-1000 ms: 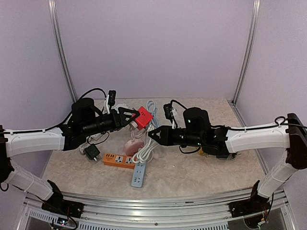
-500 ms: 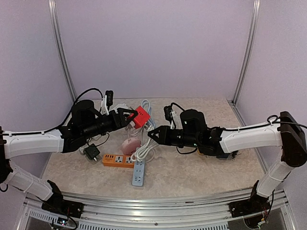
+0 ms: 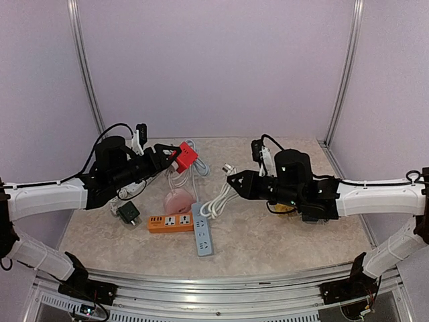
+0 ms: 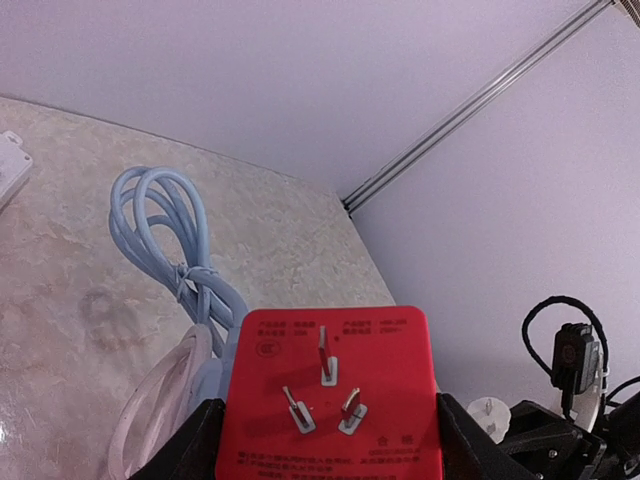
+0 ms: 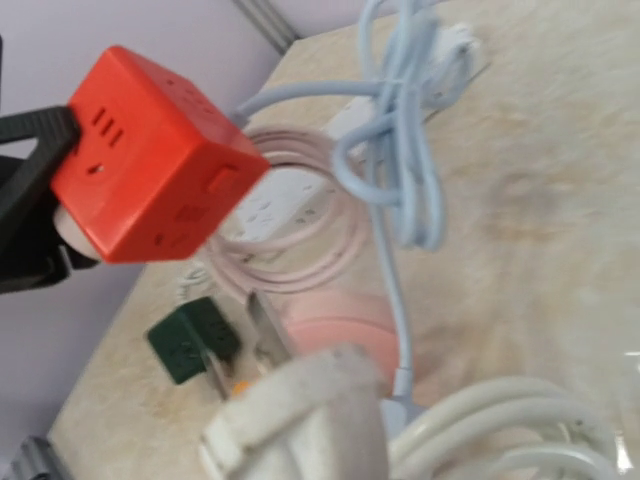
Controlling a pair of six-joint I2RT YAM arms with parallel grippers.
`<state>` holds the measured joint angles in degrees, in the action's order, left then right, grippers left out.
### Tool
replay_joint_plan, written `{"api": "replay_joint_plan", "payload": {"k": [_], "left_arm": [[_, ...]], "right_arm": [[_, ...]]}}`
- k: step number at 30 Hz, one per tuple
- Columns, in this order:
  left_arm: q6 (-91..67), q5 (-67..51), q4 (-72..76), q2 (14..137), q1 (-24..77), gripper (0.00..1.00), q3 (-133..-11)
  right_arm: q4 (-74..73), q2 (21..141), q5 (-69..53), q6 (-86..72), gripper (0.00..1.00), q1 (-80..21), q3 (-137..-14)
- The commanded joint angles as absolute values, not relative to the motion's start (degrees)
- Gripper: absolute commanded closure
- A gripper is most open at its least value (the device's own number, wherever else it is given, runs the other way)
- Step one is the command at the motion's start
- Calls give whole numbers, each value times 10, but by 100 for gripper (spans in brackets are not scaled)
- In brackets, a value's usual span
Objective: Pull the plug off the socket
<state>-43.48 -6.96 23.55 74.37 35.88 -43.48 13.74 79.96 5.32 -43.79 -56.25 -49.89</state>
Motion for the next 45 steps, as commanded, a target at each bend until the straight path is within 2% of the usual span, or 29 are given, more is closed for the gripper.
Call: {"api": "replay_joint_plan", "payload": {"k": [1, 6, 11, 18, 29, 34, 38, 45], "left_arm": [[-432, -60, 307, 736, 348, 78, -463], [-426, -102, 293, 715, 326, 78, -466], [-392, -163, 226, 686, 306, 78, -496], [-386, -213, 198, 632, 275, 78, -487], [-389, -239, 174, 573, 233, 78, -465], [-390, -261, 168, 560, 215, 78, -467], [-389, -261, 156, 545, 207, 78, -468], [-367, -261, 125, 533, 203, 79, -482]], "right_arm": [[94, 743, 117, -398, 100, -566, -490], [32, 690, 142, -350, 100, -536, -499], [-25, 676, 107, -289, 100, -462, -528], [-49, 731, 55, -221, 100, -375, -583], [25, 819, -45, -234, 100, -295, -590], [15, 871, -35, -217, 100, -257, -620], [-26, 882, 32, -190, 100, -217, -643], [-31, 889, 23, -174, 100, -155, -637]]}}
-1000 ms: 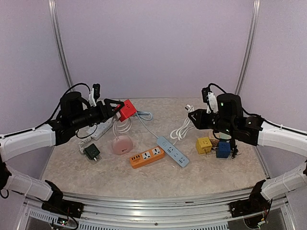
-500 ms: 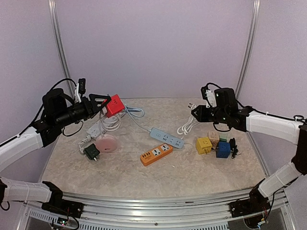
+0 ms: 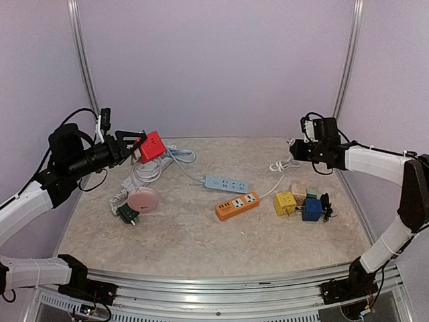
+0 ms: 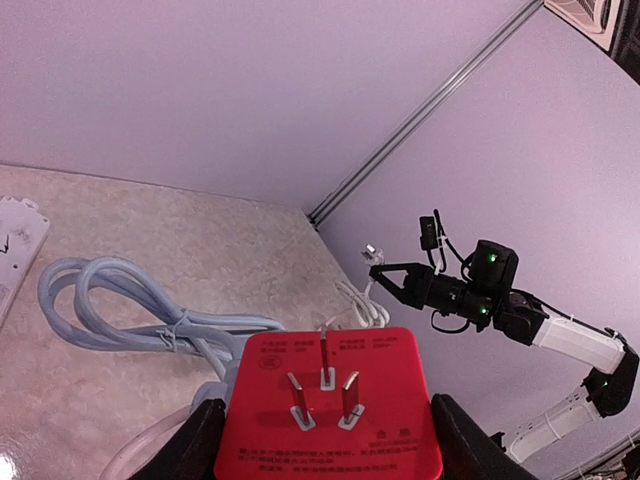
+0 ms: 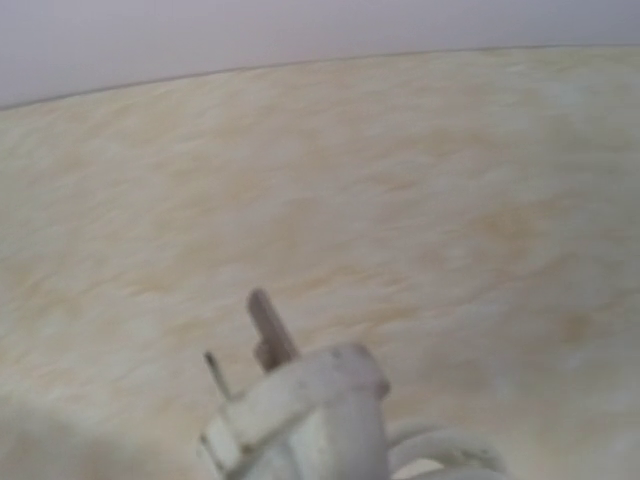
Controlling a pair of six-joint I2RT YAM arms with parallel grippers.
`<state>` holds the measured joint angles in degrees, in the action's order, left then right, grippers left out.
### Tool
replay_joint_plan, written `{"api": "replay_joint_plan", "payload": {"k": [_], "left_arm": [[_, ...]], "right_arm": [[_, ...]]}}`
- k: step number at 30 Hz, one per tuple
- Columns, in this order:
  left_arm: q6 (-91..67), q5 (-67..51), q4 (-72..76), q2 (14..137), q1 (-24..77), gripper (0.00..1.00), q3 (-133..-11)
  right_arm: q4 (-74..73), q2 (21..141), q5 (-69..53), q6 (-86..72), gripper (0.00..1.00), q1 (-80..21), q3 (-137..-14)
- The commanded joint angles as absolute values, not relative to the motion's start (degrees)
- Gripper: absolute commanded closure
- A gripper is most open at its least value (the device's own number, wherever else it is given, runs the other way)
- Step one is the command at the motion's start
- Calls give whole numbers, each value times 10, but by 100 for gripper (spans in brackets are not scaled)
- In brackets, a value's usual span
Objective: Pull the plug off the socket
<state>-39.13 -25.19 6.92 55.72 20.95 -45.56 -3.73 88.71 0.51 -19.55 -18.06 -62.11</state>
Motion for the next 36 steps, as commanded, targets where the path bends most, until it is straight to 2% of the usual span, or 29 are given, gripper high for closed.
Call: {"api": "replay_joint_plan", "payload": {"k": [1, 9, 14, 15, 16, 18, 22, 24, 28, 33, 36], "left_arm": [[-367, -260, 126, 532, 203, 79, -482], [-383, -301, 150, 545, 204, 79, -484], [-393, -352, 181, 566, 204, 79, -483], [-396, -358, 185, 571, 204, 79, -484], [-398, -363, 188, 574, 204, 79, -484], [-401, -371, 191, 579, 204, 79, -483], [-402, -385, 198, 590, 205, 79, -480], [-402, -387, 199, 594, 205, 79, -480], [-401, -385, 199, 597, 208, 79, -478], [-402, -356, 190, 596, 218, 79, -478], [-396, -264, 151, 593, 245, 80, -483]], "right_arm": [[-30, 893, 20, -174, 100, -148, -636], [-20, 967, -61, -165, 100, -127, -654], [-26, 1010, -61, -167, 100, -127, -660], [-29, 1013, -60, -167, 97, -127, -659], [-32, 1016, -59, -166, 90, -127, -660], [-35, 1013, -58, -165, 72, -127, -655], [-28, 985, -52, -152, 41, -127, -636], [-33, 970, -47, -143, 32, -127, -634], [-49, 935, -48, -123, 21, -127, -634], [-50, 865, -83, -107, 19, -133, -620], [-35, 809, -127, -99, 18, -156, -602]]}}
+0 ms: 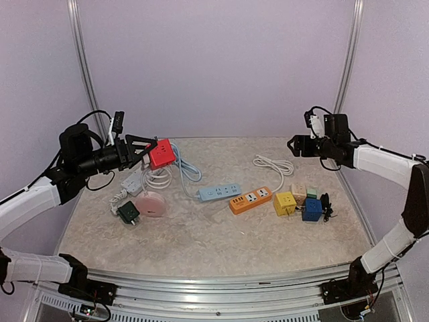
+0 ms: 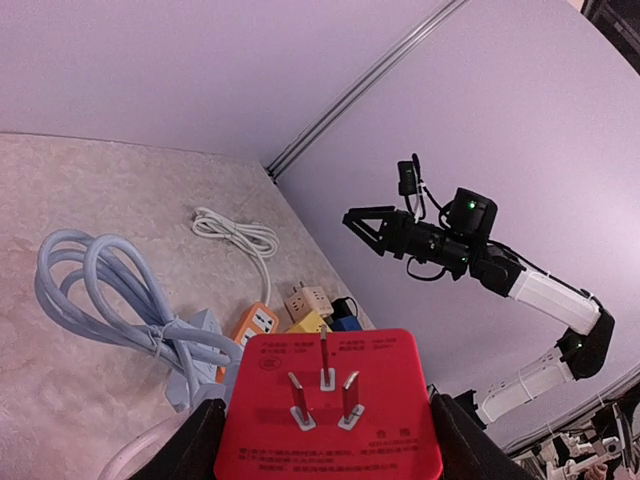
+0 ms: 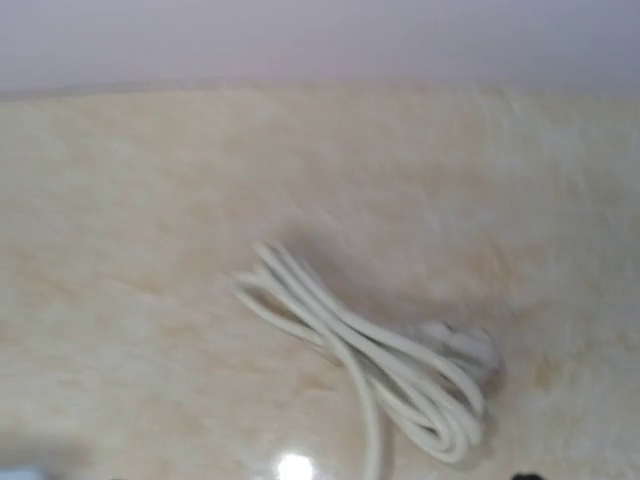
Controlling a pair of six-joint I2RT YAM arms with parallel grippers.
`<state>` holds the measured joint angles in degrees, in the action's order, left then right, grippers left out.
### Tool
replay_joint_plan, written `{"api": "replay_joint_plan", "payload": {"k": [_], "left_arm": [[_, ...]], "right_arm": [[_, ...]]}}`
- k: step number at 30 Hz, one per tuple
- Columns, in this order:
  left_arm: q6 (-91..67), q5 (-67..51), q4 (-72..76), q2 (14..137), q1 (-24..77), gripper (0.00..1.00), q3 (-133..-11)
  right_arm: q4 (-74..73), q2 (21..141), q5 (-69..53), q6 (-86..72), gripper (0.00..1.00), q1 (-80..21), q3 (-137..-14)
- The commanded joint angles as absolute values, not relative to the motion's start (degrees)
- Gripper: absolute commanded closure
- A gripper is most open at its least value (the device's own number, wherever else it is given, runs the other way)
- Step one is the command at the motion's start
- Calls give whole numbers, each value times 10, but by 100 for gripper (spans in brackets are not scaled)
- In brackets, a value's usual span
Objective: Pull the plug off the socket
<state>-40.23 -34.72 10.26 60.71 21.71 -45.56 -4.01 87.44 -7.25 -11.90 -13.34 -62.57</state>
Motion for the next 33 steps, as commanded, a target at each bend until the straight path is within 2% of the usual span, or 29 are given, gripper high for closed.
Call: {"api": "replay_joint_plan", "payload": {"k": [1, 6, 10, 13, 18, 33], "left_arm": [[-394, -233, 144, 591, 256, 80, -483], [-400, -149, 159, 602, 309, 80, -482], [-427, -136, 193, 622, 330, 80, -474], [-442, -119, 206, 637, 345, 80, -472], [-442, -93, 218, 647, 367, 79, -475], [-436, -80, 234, 705, 411, 80, -501]], "right_arm": [[-33, 793, -141, -95, 18, -167, -599], [-51, 736, -144, -74, 17, -258, -601], [-40, 706, -145, -80, 17, -330, -586], [-32, 701, -112, -117, 15, -375, -582], [-7, 713, -129, -176, 15, -414, -577], [-103, 882, -88, -200, 16, -525, -714]]}}
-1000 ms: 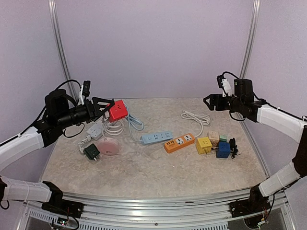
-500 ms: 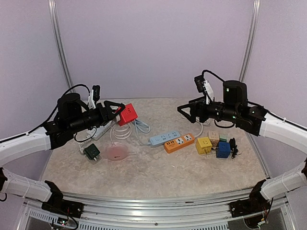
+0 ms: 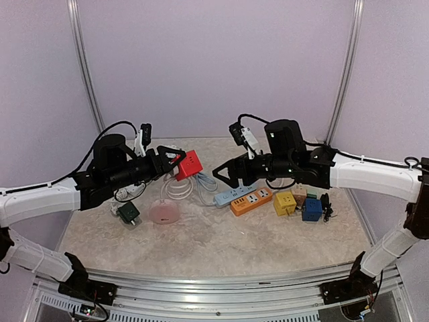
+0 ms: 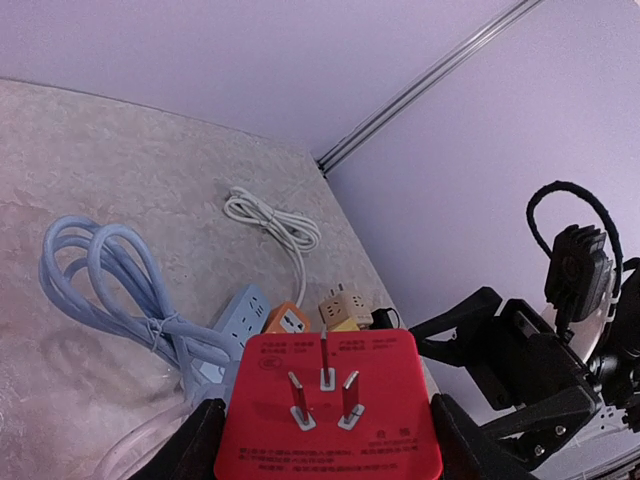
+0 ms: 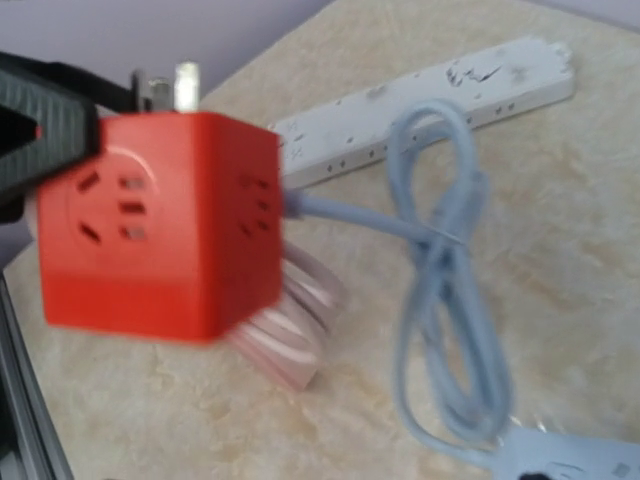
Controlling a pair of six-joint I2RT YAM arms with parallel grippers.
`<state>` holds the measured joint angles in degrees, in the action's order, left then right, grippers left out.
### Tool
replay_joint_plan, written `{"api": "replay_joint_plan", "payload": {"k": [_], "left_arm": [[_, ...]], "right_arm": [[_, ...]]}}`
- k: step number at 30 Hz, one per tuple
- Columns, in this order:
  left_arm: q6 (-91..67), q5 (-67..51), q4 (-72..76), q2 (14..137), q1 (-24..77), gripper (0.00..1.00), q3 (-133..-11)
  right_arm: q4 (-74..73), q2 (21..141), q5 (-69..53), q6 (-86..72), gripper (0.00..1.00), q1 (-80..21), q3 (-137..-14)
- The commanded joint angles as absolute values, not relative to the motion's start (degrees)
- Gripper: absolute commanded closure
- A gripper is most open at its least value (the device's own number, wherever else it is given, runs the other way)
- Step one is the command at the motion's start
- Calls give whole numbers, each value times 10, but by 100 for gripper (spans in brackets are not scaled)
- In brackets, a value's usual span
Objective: Pull the plug off the socket
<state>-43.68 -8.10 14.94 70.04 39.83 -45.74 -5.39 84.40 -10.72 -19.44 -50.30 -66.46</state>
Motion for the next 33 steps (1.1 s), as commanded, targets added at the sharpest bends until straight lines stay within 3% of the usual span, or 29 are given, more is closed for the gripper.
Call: {"api": "replay_joint_plan", "payload": {"k": [1, 13, 33], "left_arm": [[-435, -81, 234, 707, 411, 80, -502], [-426, -82, 235, 733, 427, 80, -514], [-425, -89, 230, 746, 430, 80, -520]], "right_arm": [[-109, 893, -87, -200, 16, -530, -725], [-153, 992, -35, -227, 16, -570, -810], [-70, 994, -28, -247, 15, -579, -804]]}}
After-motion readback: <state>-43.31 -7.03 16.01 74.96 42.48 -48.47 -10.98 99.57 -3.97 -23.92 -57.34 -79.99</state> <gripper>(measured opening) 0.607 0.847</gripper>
